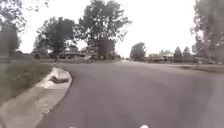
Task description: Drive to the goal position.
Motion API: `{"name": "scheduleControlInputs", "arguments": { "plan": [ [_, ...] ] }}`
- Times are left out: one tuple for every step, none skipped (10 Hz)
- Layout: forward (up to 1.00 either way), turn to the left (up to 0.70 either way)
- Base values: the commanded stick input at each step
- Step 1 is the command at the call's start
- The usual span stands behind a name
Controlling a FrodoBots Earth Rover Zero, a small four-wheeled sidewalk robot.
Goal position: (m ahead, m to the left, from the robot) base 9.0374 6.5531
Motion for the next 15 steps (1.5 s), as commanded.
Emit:
{"name": "scheduleControlInputs", "arguments": {
  "plan": [
    [1.00, 0.00],
    [1.00, 0.00],
    [1.00, 0.00],
    [1.00, 0.00],
    [1.00, 0.18],
    [1.00, 0.40],
    [1.00, 0.07],
    [1.00, 0.01],
    [1.00, 0.00],
    [1.00, 0.00],
    [1.00, 0.31],
    [1.00, 0.40],
    [1.00, 0.40],
    [1.00, 0.40],
    [1.00, 0.40]
  ]
}}
